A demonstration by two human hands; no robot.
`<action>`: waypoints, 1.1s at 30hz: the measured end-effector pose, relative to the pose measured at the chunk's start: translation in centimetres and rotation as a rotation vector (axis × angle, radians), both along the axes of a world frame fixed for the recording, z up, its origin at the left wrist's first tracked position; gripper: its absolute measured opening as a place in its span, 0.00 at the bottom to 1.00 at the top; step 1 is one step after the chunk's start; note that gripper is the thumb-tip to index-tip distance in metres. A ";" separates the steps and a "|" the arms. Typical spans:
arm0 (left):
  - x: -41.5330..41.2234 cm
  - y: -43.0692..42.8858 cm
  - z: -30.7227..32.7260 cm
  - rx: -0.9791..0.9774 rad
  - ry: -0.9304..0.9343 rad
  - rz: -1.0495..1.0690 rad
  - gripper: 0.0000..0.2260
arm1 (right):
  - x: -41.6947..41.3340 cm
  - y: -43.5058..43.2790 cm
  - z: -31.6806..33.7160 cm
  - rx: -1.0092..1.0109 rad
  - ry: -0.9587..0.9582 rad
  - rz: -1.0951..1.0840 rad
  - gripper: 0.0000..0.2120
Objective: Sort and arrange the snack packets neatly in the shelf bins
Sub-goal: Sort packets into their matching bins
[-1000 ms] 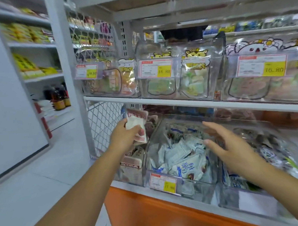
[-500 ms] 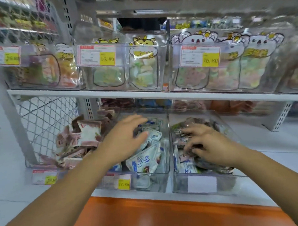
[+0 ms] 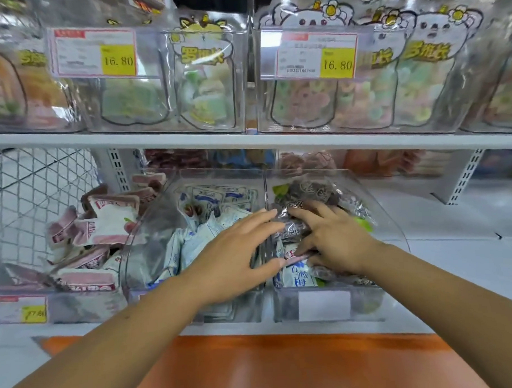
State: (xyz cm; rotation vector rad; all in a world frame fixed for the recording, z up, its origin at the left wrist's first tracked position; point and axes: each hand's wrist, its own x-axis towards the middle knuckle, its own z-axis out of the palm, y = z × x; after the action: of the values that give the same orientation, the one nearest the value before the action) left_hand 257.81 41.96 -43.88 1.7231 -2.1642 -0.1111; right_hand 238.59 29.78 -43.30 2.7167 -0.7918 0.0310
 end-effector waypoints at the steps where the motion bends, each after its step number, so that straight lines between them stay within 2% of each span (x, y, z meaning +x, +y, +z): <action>1: -0.1 0.1 0.0 0.004 0.012 0.001 0.27 | 0.0 -0.1 -0.5 -0.021 -0.036 0.001 0.07; 2: -0.1 0.2 0.0 0.007 0.021 0.003 0.27 | 0.0 -0.3 -1.0 -0.047 -0.069 0.011 0.03; 4: -0.1 0.2 0.1 0.012 0.020 0.007 0.27 | 0.1 -0.5 -1.6 -0.053 -0.098 0.021 0.07; 6: -0.1 0.3 0.5 0.027 0.007 0.010 0.28 | 0.0 -0.4 -1.7 -0.012 -0.147 0.024 0.05; 9: 0.0 0.4 0.9 0.069 0.016 0.007 0.29 | -1.0 -0.6 -0.8 0.157 -0.276 0.013 0.04; 14: 0.0 0.9 1.4 0.105 0.146 0.025 0.32 | -2.0 1.8 2.9 0.564 -0.771 -0.002 0.06; 17: -0.4 1.2 2.0 0.108 0.294 0.057 0.34 | -2.2 3.6 4.7 0.670 -0.991 -0.028 0.06; 21: -0.9 1.4 2.7 0.040 0.530 0.049 0.32 | -1.2 4.4 5.5 0.784 -1.187 -0.017 0.05; 25: -0.8 1.9 2.9 -0.010 0.714 0.015 0.25 | 0.4 4.2 6.2 0.902 -1.337 -0.058 0.06; 28: -0.4 2.6 3.1 0.010 0.838 0.031 0.23 | 1.4 4.0 6.3 0.942 -1.400 -0.094 0.06; 33: 0.4 3.5 3.1 0.022 0.863 0.074 0.22 | 2.8 4.2 7.3 0.978 -1.469 -0.087 0.10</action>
State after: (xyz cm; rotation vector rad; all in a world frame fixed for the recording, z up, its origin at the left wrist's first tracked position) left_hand 258.24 45.41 -40.80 1.3834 -1.4545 -0.7130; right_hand 241.37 33.95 -36.02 3.0884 -1.4987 2.3374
